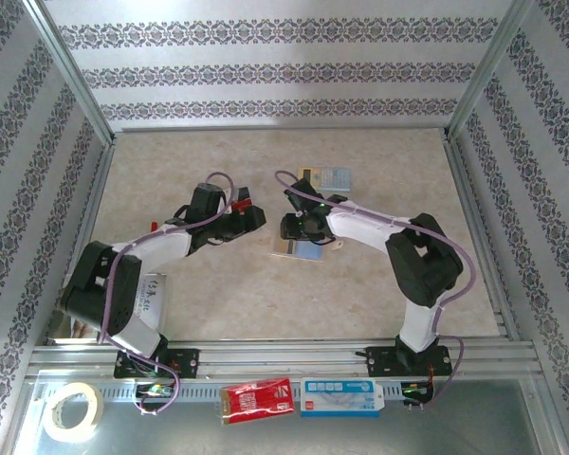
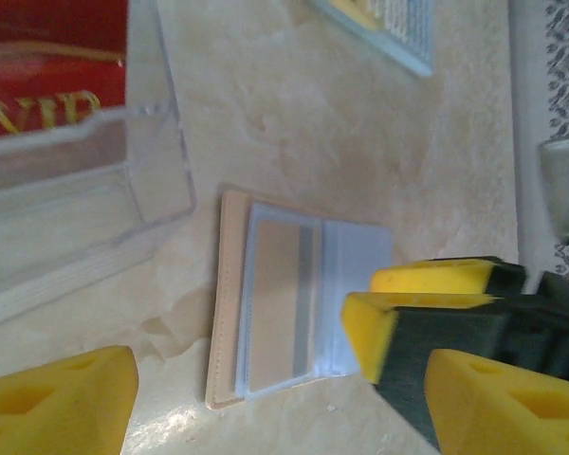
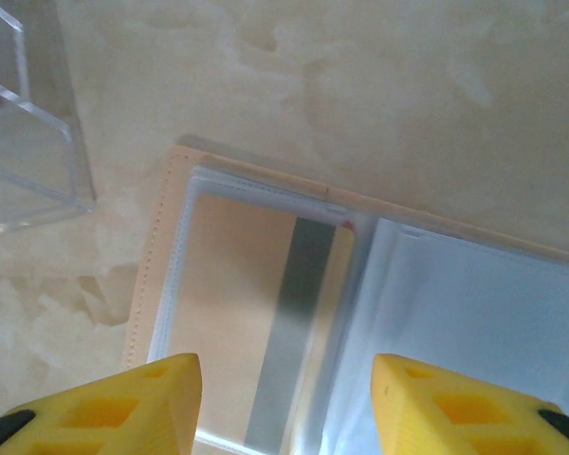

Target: Take the credit cards out of the card holder

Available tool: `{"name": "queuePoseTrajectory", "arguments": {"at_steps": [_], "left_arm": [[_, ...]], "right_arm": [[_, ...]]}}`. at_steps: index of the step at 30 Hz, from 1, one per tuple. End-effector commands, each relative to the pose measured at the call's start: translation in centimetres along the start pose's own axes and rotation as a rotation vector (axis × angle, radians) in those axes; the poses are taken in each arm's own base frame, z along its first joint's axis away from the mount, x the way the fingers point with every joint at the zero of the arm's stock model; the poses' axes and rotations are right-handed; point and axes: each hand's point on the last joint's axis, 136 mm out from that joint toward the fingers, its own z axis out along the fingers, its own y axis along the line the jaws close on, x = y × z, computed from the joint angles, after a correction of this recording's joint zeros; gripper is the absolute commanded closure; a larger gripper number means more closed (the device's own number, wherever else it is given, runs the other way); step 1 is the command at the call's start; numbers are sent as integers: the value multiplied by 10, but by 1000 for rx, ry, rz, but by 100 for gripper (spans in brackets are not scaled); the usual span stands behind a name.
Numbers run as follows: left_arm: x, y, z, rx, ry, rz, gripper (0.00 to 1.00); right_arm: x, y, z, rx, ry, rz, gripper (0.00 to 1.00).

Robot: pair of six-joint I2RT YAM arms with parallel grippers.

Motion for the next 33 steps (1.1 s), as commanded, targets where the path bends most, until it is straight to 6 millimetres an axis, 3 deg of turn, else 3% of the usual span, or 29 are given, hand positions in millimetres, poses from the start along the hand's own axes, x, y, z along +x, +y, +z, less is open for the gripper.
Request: {"name": "queuePoseTrajectory", "arguments": {"at_steps": [1,10,19,27,33], "left_arm": [[-10,11,-16,-40,-48,4,18],[-8,14,-22,-38,-40,27,14],[5,0,-6,69,34,-2,17],[20,1,5,23,128,32,29],[42,-5,22,8,211,43,48]], "right_arm": [[6,-12,6,133,48,-73,48],[20,-16,23,163,126,-90,47],[53,-47,46,190,240,-49,55],[67,-61,52,174,279,-27,62],[64,-59,52,146,271,-13,65]]}}
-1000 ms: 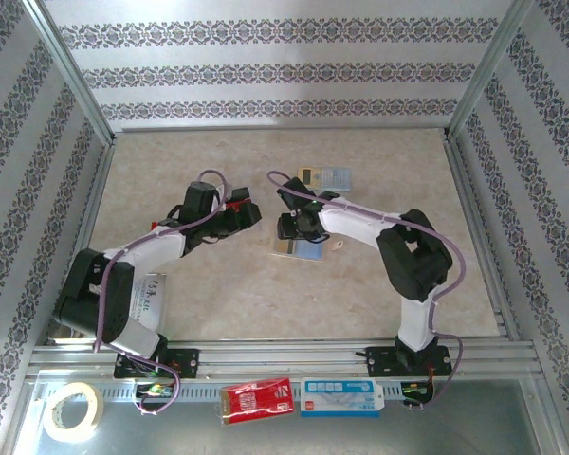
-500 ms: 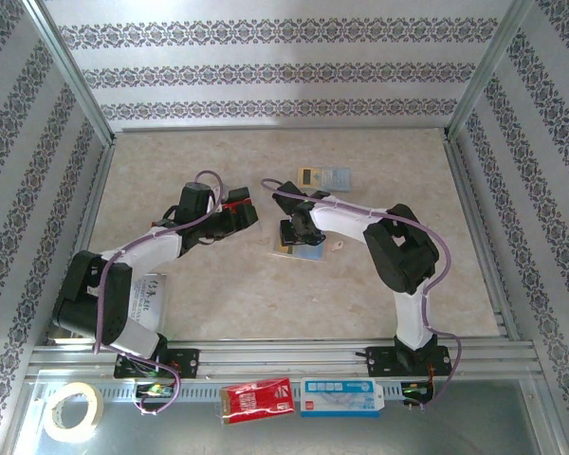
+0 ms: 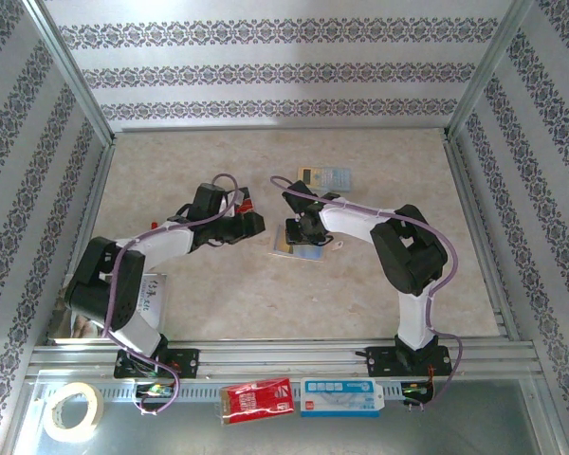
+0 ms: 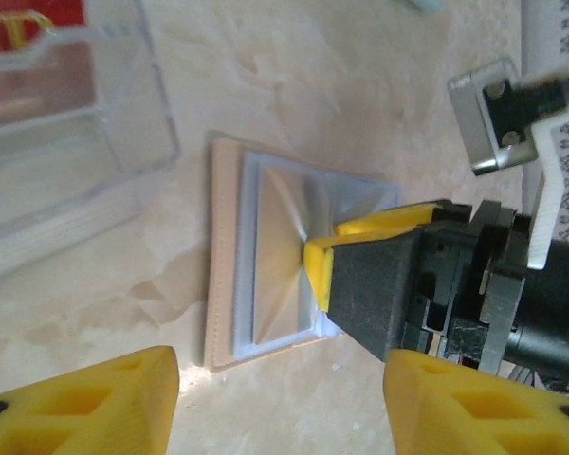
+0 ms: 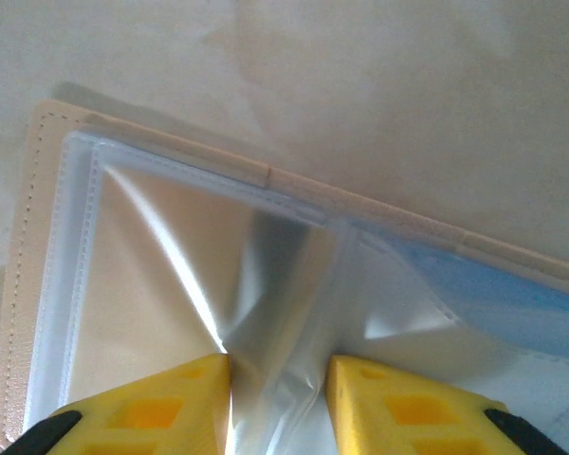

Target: Take the credit cards out of the card holder

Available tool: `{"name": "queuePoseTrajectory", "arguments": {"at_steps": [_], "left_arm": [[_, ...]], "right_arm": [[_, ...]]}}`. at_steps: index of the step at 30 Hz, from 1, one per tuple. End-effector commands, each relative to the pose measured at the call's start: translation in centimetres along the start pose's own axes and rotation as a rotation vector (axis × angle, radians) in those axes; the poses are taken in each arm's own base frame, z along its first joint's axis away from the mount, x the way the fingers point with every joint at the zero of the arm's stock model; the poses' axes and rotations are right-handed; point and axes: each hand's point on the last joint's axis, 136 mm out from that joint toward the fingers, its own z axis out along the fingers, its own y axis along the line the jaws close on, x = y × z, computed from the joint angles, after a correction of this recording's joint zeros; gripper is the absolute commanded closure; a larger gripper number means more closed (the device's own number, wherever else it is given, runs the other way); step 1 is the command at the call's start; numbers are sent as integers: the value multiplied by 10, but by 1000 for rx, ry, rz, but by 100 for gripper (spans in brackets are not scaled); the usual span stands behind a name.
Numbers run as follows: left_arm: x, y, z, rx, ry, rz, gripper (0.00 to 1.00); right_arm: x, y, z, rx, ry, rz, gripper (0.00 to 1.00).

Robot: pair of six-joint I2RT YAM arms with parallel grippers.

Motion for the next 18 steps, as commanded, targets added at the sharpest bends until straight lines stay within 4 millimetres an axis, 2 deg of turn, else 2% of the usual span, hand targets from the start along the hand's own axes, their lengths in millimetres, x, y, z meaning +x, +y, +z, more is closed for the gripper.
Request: {"name": "queuePoseTrajectory", "arguments": {"at_steps": [1,6,18], "left_arm": [[18,-4,14,-17,83,13,50],[33,-8,32,-22,133,15,58],[37,-7,50,-50,201,14,69]], "right_arm": [[46,-35,30,96,165,14,65],[46,-36,29,88,163,21,66],[44,-35,27,71,153,36,67]]}}
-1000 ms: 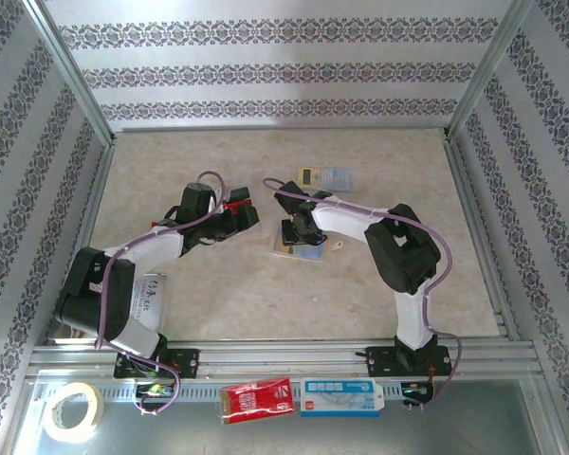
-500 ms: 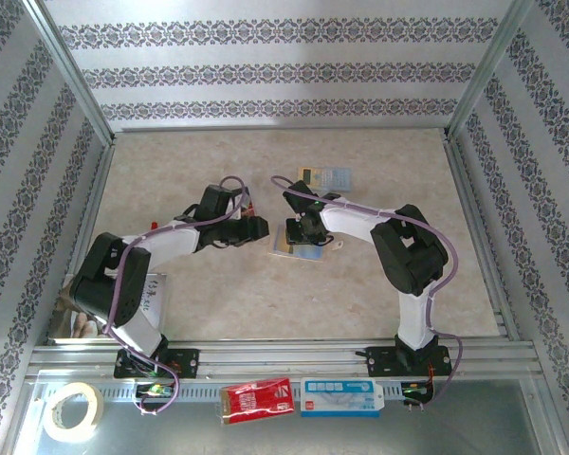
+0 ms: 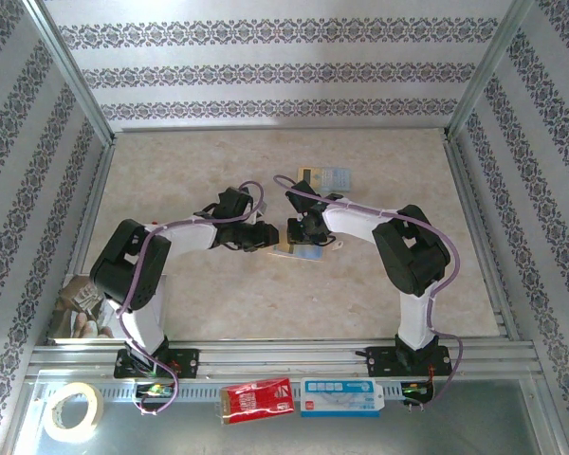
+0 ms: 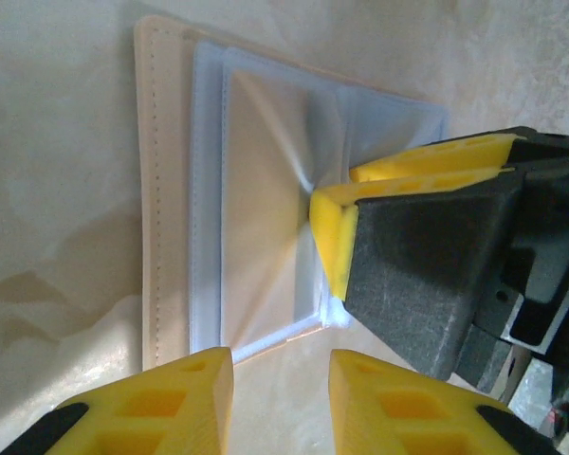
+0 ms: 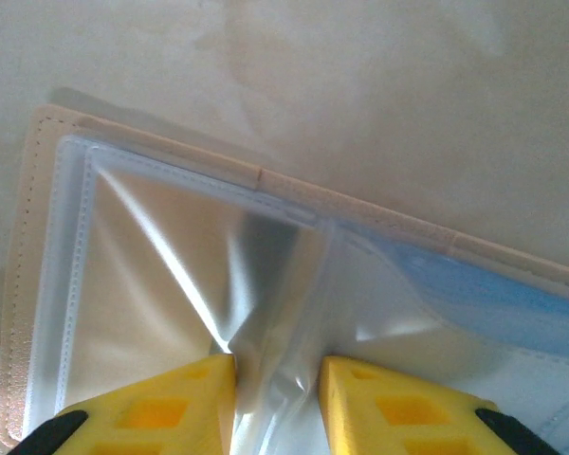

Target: Take the credit cards out of the card holder

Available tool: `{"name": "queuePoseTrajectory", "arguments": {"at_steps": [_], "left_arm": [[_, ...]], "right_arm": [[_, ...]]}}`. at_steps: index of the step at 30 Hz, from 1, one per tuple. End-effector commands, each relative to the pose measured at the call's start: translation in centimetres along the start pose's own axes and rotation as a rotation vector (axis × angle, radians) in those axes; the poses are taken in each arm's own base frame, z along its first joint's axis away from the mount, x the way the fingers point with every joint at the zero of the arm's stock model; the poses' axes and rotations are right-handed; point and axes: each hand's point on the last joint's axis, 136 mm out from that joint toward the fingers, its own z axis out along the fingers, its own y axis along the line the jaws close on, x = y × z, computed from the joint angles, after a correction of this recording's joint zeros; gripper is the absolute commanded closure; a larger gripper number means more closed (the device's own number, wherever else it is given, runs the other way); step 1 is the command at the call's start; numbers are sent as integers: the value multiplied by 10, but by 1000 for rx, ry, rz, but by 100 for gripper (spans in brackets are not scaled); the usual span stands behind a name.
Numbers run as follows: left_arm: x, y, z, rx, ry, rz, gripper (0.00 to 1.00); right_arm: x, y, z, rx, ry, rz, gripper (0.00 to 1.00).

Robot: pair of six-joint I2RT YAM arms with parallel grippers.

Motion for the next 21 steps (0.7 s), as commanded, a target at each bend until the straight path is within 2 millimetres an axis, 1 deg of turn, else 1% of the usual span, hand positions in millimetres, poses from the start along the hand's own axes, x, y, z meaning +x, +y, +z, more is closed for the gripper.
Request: {"name": "queuePoseTrajectory", "arguments": {"at_steps": [1,11,17,21], "left_arm": [[7,-2,6,-12,45,7,69],[2,5,17,-54,46,0,69],[3,10,21,-72,54,6,70],[7,14,25,-75,74,2,70]], "right_arm": [[44,-35,26,97,156,27,67],[44,-36,26,94,157,34,68],[43,-35,26,88,149,36,68],[43,-35,26,80,143,44,69]]}}
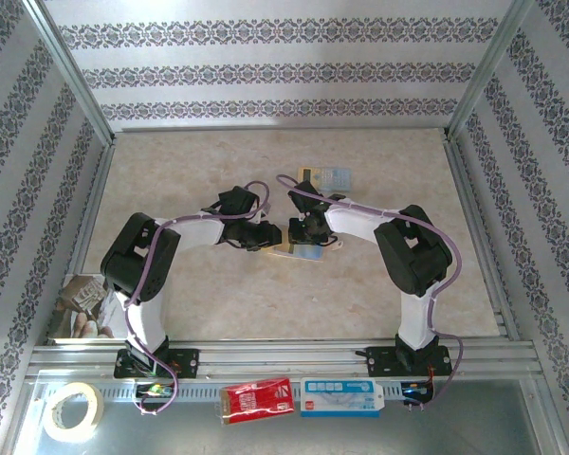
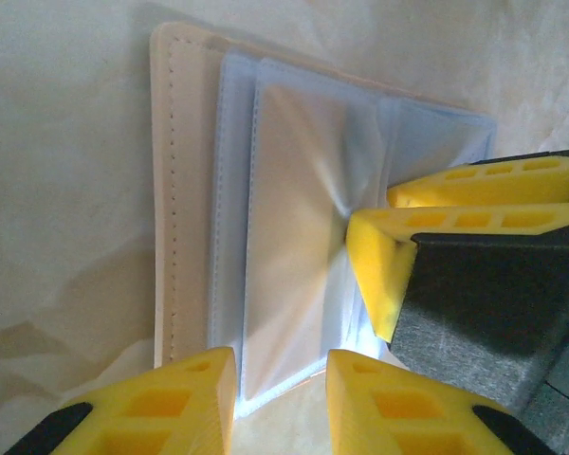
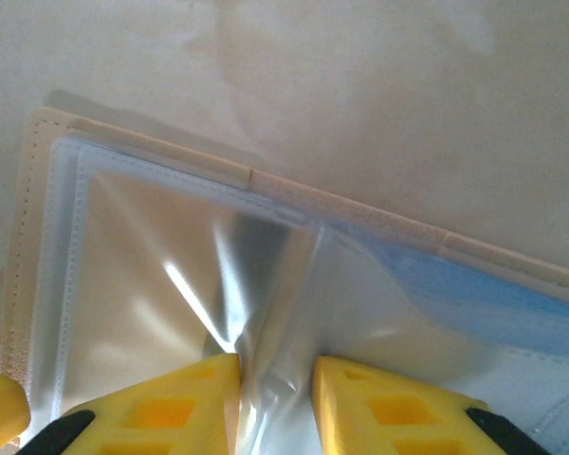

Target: Take the credit cards out of the card holder

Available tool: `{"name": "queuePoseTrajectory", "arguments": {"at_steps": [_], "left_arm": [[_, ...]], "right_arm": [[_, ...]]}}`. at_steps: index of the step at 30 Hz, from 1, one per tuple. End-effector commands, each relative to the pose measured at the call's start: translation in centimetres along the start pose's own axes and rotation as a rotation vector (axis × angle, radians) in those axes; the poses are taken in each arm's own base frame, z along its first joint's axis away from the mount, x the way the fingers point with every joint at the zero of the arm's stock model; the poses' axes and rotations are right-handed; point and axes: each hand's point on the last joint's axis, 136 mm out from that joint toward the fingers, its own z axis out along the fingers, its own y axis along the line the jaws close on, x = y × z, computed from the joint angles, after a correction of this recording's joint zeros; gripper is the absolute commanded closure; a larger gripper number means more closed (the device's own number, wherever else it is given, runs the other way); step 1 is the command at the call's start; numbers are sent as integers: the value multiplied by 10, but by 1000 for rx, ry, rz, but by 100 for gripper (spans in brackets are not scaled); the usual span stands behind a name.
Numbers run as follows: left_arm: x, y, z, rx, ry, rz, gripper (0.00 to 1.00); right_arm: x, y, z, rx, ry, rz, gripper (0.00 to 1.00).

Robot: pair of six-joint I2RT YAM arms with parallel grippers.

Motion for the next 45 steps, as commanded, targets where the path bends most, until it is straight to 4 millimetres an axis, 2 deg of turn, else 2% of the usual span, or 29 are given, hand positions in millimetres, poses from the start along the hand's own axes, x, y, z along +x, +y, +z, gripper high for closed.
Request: {"name": "queuePoseTrajectory", "arguments": {"at_steps": [1,7,15,23,36,45], "left_arm": [[9,5,9,-27,44,16,70],[15,10,13,-48,68,18,70],[13,2,14,-25,77,33,74],[10,-7,5,-18,53,53,76],[7,-3,-5,-76,30,90,80],[10,-15,-1,10,38,75,85]], "right_arm": [[44,-35,26,104,144,33,69],[44,-35,27,99,144,38,69],[43,-34,26,87,142,46,70],[42,-34,25,79,135,51,70],[42,-33,25,65,131,57,71],[41,-32,25,55,120,58,71]]}}
